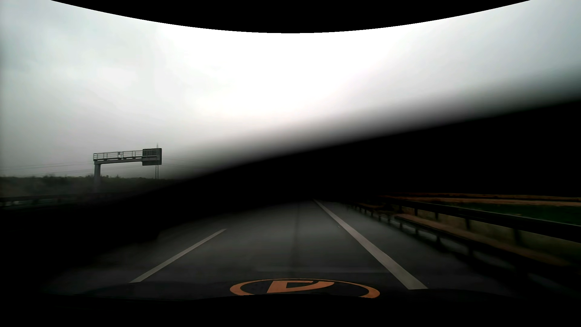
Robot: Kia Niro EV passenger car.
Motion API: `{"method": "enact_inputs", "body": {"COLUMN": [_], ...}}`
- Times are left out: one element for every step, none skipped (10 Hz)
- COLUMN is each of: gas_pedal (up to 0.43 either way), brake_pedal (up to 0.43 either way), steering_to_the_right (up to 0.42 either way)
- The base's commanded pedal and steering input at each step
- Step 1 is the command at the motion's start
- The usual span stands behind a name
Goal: Follow the waypoints while adhering to traffic rules and regulations
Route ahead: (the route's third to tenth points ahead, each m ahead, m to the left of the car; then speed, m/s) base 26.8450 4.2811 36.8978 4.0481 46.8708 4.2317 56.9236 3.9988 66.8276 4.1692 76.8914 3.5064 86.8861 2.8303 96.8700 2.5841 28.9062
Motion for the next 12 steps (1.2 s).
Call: {"method": "enact_inputs", "body": {"gas_pedal": [0.24, 0.24, 0.24, 0.24, 0.24, 0.24, 0.24, 0.24, 0.24, 0.24, 0.24, 0.24], "brake_pedal": [0.0, 0.0, 0.0, 0.0, 0.0, 0.0, 0.0, 0.0, 0.0, 0.0, 0.0, 0.0], "steering_to_the_right": [-0.001, -0.001, -0.001, -0.001, -0.001, -0.001, -0.001, -0.001, -0.001, -0.001, -0.001, -0.001]}}
